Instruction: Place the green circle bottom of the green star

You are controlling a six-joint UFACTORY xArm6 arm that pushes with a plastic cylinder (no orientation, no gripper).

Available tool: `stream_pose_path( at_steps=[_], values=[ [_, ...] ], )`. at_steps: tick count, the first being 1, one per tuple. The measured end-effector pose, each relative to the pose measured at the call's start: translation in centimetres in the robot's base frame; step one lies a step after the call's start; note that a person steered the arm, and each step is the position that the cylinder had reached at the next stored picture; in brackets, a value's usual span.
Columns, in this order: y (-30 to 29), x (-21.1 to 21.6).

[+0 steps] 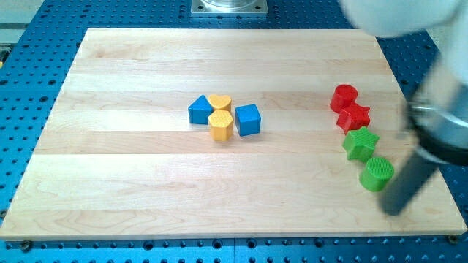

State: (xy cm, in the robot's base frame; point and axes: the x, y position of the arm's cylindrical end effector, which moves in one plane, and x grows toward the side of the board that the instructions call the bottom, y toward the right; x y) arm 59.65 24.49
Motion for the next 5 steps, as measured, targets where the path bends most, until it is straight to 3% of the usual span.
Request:
stream_pose_path(
  at_steps=[1, 2, 3, 4, 5],
  values=[
    [4.2, -1.5],
    [1.0, -1.0],
    [-6.0, 1.1],
    [-12.2, -1.1],
    [-12.9, -7.0]
  ],
)
